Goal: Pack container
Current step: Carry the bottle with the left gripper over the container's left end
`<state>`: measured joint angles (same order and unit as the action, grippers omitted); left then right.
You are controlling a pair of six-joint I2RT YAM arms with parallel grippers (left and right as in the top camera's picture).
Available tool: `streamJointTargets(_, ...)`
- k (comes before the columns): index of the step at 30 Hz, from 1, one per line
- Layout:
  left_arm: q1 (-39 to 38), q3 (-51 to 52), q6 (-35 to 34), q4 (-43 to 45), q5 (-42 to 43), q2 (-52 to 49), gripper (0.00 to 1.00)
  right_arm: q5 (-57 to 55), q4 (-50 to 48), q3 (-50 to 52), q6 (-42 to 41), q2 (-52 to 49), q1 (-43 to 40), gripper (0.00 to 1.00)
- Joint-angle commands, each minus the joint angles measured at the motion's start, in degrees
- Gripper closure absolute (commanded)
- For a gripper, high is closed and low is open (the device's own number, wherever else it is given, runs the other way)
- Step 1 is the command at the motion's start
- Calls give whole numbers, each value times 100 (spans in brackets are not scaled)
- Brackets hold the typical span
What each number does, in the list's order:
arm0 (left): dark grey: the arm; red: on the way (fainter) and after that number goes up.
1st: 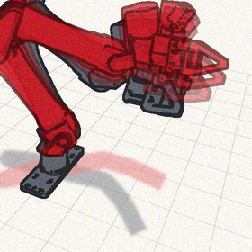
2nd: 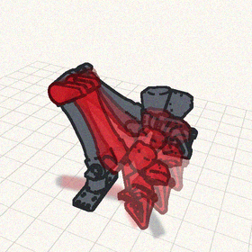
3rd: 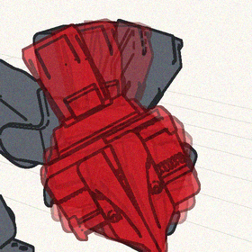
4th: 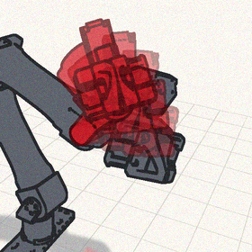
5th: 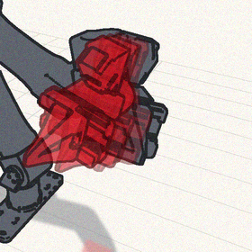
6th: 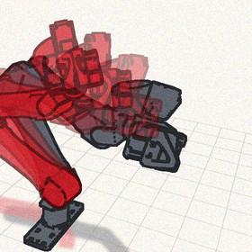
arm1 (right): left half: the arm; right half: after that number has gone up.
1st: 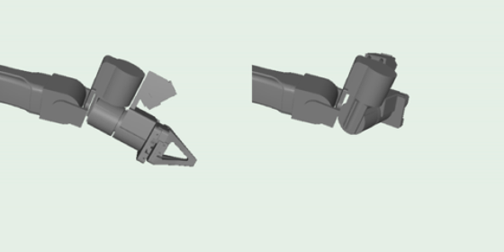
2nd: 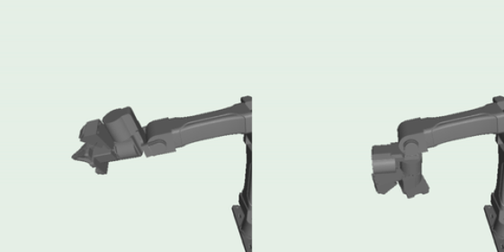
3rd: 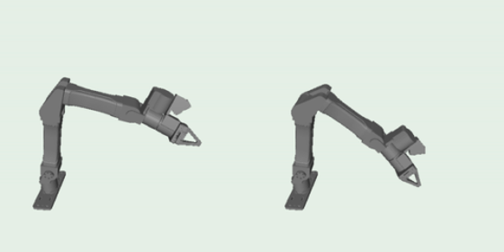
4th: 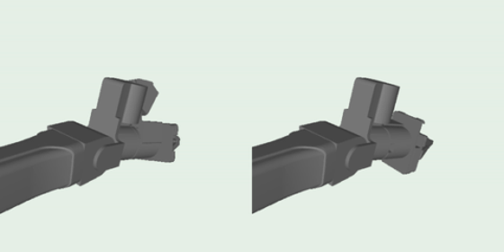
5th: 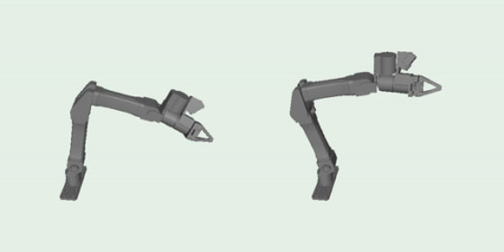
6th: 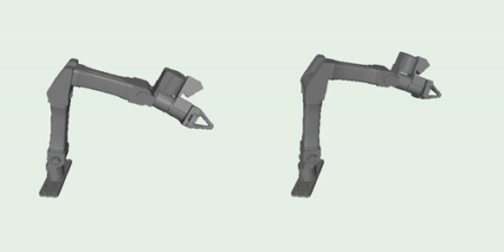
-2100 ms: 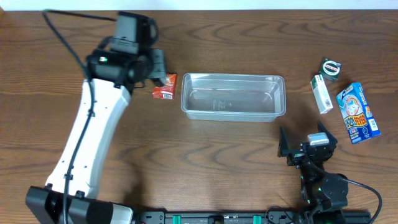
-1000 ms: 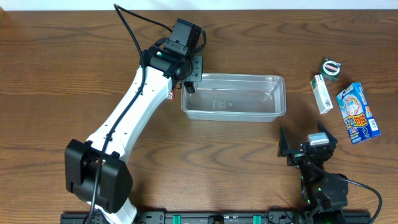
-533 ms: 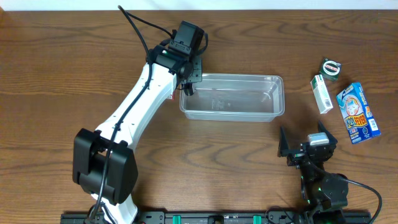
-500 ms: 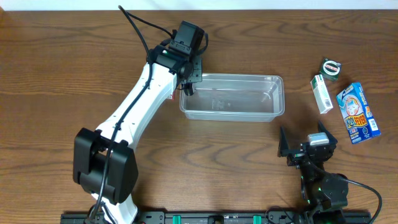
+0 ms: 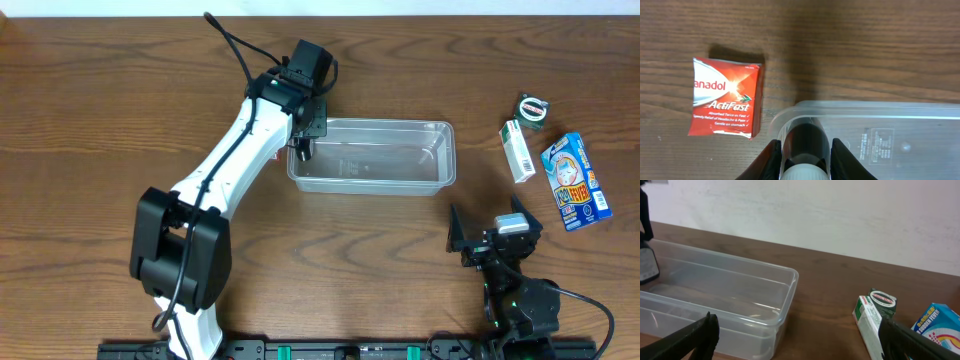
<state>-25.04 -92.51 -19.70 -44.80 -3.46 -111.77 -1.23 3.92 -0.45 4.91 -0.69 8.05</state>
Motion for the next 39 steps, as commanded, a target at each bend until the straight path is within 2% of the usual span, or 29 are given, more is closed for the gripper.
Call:
streamJointTargets(1, -7, -133, -46, -9, -177, -66, 78, 20, 20, 13, 74, 31, -50, 1)
streamJointTargets(6, -7, -109, 229, -7, -175, -66, 78, 20, 20, 13, 72, 31, -50, 1)
streamJointTargets(39, -46, 247, 201, 101, -173, -310, 78, 20, 20, 13, 74, 31, -50, 1)
